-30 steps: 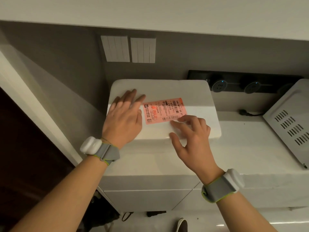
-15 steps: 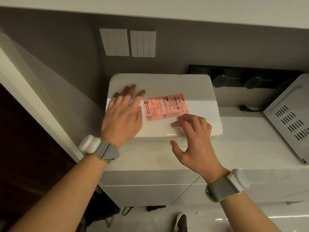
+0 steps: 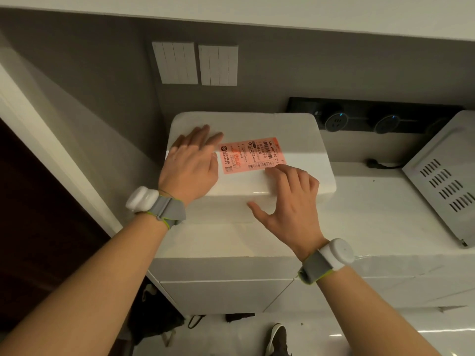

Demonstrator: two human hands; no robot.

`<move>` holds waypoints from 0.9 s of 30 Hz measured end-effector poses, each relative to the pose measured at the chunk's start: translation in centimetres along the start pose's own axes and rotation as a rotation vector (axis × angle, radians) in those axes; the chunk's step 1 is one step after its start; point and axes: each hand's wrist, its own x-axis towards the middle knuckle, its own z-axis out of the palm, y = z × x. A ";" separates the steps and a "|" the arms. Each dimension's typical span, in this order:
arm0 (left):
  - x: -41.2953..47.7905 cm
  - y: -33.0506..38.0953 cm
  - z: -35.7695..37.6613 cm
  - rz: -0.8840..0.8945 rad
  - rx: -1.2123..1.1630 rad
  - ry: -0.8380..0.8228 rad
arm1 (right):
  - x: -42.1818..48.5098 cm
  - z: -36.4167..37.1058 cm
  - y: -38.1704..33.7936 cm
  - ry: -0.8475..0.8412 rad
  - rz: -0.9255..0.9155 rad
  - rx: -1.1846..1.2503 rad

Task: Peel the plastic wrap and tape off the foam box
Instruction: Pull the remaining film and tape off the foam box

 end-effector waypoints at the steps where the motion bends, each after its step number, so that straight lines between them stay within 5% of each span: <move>1: 0.2 -0.1 0.1 0.000 -0.001 -0.008 | 0.2 0.1 0.2 -0.002 -0.005 0.004; 27: 4.0 -0.9 1.3 -0.030 -0.114 -0.084 | 0.5 2.8 0.1 0.126 0.069 0.034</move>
